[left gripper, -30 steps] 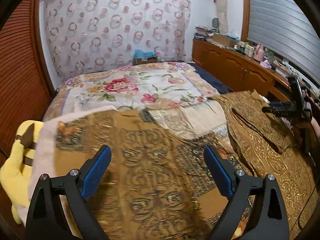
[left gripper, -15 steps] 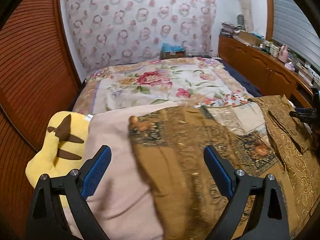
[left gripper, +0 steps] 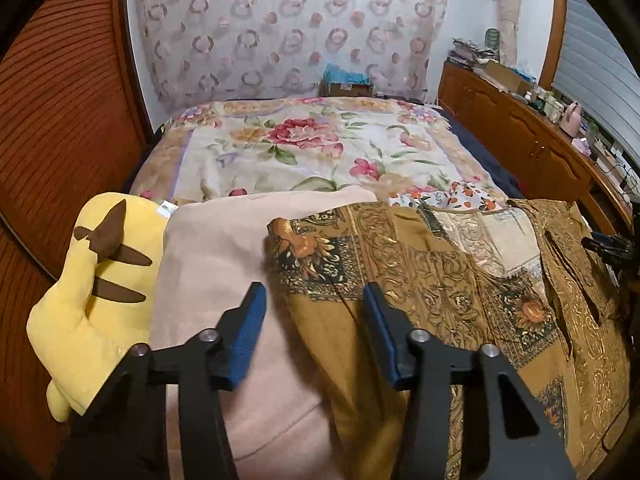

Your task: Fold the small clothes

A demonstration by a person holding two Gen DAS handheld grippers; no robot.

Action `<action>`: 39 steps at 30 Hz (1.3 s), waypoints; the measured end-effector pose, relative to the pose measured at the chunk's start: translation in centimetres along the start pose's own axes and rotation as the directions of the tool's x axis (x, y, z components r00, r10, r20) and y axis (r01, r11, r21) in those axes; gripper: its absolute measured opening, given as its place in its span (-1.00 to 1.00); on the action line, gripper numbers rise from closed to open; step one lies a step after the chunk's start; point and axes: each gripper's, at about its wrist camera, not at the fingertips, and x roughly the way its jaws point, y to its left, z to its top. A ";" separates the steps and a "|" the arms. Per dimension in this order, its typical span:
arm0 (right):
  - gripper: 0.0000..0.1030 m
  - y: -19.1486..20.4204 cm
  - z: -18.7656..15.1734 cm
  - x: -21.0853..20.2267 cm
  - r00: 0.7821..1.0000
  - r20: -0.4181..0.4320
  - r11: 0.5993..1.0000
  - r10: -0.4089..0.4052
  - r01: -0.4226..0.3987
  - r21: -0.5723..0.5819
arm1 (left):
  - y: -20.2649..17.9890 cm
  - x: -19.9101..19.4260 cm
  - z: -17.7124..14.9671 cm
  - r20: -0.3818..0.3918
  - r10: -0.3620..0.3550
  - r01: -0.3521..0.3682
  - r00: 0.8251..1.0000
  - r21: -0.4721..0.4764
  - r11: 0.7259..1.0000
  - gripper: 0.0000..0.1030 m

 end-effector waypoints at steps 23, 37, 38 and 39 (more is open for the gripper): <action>0.32 0.0 -0.1 0.0 1.000 0.002 1.000 -0.001 0.001 0.000 | -1.6 -3.4 0.8 0.130 -0.130 0.126 0.983 0.035 0.991 -0.94; -0.46 1.0 -0.1 -0.6 0.997 0.018 0.994 0.079 -0.078 -0.071 | -5.7 -6.7 -0.9 0.233 -0.242 0.225 0.942 0.098 0.969 -0.95; -0.62 1.3 -0.1 -0.6 0.997 0.021 0.994 0.069 -0.067 -0.090 | -5.9 -6.9 -1.0 0.233 -0.246 0.228 0.941 0.100 0.968 -0.95; -0.87 1.7 -0.1 -0.7 0.998 0.022 0.992 0.059 -0.057 -0.112 | -6.1 -7.2 -1.1 0.235 -0.251 0.233 0.939 0.102 0.967 -0.95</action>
